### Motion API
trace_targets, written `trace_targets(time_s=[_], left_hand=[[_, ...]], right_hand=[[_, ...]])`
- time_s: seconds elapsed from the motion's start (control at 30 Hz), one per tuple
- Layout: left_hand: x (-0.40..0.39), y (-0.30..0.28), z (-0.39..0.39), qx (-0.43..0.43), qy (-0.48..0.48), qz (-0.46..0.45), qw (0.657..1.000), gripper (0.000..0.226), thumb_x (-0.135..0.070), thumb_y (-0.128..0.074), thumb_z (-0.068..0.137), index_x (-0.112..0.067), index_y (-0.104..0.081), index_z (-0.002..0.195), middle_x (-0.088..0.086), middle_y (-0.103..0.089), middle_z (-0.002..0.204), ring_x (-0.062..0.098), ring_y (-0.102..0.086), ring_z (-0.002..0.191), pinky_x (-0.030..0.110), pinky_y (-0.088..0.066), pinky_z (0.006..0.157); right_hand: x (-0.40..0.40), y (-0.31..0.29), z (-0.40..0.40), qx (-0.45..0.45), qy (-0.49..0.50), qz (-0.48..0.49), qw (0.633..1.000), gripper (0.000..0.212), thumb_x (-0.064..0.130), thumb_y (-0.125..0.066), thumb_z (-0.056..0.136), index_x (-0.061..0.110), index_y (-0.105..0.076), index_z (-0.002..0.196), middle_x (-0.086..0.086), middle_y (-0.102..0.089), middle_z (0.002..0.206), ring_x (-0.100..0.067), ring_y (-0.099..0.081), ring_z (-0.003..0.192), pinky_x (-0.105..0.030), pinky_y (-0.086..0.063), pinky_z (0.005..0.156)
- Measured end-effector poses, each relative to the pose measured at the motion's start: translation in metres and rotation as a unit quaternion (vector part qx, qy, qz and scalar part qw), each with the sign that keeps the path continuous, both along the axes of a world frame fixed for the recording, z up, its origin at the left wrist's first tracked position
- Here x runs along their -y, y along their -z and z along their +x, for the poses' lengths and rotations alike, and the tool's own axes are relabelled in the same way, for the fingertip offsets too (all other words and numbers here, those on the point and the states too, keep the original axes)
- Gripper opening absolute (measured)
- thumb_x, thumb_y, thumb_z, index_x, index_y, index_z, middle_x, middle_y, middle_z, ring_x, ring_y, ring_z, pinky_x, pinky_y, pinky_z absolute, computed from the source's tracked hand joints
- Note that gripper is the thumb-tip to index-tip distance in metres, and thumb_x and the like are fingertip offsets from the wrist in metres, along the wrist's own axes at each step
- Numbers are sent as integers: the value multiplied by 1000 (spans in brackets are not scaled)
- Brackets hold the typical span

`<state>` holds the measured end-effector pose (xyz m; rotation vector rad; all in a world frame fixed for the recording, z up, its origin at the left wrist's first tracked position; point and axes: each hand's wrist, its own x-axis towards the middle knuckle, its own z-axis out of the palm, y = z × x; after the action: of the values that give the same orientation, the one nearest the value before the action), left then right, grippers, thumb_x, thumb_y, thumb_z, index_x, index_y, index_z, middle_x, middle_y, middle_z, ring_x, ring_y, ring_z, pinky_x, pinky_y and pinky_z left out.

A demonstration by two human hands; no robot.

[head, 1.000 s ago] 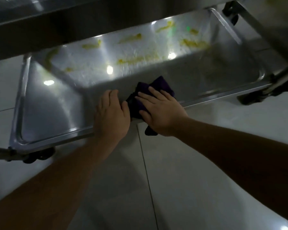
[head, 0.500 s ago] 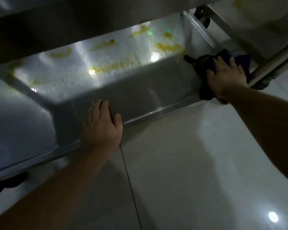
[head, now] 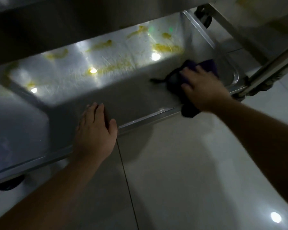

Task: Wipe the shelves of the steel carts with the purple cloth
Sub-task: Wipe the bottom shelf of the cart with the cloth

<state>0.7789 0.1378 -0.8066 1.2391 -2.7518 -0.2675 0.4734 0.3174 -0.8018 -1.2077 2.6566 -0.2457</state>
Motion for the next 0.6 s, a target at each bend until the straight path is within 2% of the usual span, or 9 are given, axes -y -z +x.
trace_targets(time_s=[0.07,0.13,0.27,0.33,0.43,0.47,0.53,0.6], left_hand=[[-1,0,0,-17,0,-7,1000,65,-40,-45,100,-6,-48,155,16,-42,163,33,-34,155,51,-31,124],[-2,1,0,-29,-5,-12,999,67,-40,-46,96,-6,-50,154,16,-44,163,32,-36,154,50,-32,123],[0,9,-1,-21,-5,-21,1000,67,-41,-45,97,-7,-48,155,15,-43,164,31,-34,155,48,-30,124],[1,12,-2,-20,-7,-21,1000,67,-42,-45,98,-9,-47,156,13,-42,165,30,-33,156,50,-30,124],[1,14,-2,-16,-9,-21,1000,66,-42,-45,99,-9,-47,156,12,-43,164,29,-32,156,52,-31,124],[1,14,-2,-15,-9,-25,1000,66,-41,-45,98,-8,-49,155,13,-44,163,30,-34,155,52,-32,124],[0,13,-2,-11,-14,-24,1000,66,-41,-46,97,-8,-50,154,13,-45,163,30,-35,155,51,-33,122],[0,12,-1,-8,-13,-18,1000,67,-42,-44,97,-9,-48,155,12,-44,164,29,-34,155,51,-33,122]], right_hand=[[-9,1,-46,-11,95,6,995,57,44,-36,109,26,-28,163,-2,-24,172,-32,-13,159,-53,-15,125],[-11,3,-77,-18,149,10,989,60,48,-29,109,25,-22,164,-3,-17,173,-33,-6,160,-56,-8,127],[32,7,-75,-14,222,5,975,67,49,-22,106,19,-17,166,-4,-12,174,-37,-2,160,-57,-5,128],[65,4,-45,3,176,-8,984,67,48,-26,105,16,-23,164,-7,-20,172,-38,-11,158,-55,-11,127],[108,4,24,-1,32,-47,998,60,50,-36,100,21,-41,153,-12,-41,160,-39,-38,144,-50,-31,117],[122,5,49,-6,-31,-59,998,58,50,-38,100,24,-44,152,-9,-43,159,-38,-39,143,-48,-31,116],[141,9,89,-8,-164,-56,985,59,51,-34,104,29,-38,159,6,-36,166,-27,-25,155,-45,-17,123],[144,14,100,-6,-230,-54,972,60,55,-30,105,34,-33,161,15,-29,168,-18,-16,159,-43,-7,126]])
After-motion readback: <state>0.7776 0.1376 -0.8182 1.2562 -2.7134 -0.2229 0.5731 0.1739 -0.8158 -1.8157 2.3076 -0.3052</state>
